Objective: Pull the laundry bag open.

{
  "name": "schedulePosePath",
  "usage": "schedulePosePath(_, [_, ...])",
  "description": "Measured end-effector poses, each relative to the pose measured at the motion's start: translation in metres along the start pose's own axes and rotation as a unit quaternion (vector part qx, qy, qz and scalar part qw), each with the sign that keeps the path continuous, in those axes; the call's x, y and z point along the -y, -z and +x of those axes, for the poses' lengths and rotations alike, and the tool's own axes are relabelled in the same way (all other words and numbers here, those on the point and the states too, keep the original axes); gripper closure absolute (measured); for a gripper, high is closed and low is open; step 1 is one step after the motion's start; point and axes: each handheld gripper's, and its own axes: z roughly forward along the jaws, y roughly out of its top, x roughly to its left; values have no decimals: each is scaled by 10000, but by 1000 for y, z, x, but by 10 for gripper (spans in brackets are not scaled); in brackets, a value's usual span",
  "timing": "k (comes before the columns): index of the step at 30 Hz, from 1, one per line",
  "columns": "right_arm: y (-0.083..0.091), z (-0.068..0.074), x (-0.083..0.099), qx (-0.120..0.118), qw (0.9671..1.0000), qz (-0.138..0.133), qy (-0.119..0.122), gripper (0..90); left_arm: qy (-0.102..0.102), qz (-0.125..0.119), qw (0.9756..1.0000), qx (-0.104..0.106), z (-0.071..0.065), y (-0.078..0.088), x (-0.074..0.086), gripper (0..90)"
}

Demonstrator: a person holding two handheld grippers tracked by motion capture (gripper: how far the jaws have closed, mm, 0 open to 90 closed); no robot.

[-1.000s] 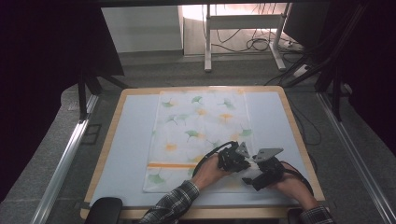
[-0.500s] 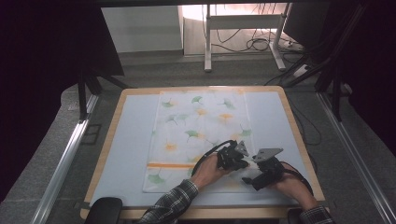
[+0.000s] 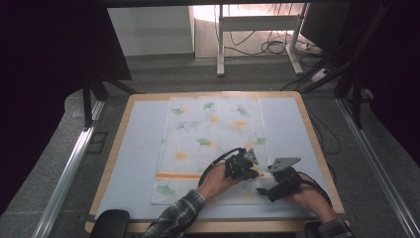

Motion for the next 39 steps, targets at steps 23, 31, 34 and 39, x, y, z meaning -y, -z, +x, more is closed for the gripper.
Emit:
schedulePosePath(23, [0,0,0,25,10000,-35,-29,49,9,31,10000,-58,1,16,13,900])
schedulePosePath(31, [0,0,1,23,10000,-39,-33,50,62,24,9999,-93,2,24,21,900])
schedulePosePath(34, [0,0,1,24,10000,-40,-31,50,98,21,9999,-102,3,28,24,900])
schedulePosePath(39, [0,0,1,27,10000,-46,-35,51,131,25,9998,-125,3,33,29,900])
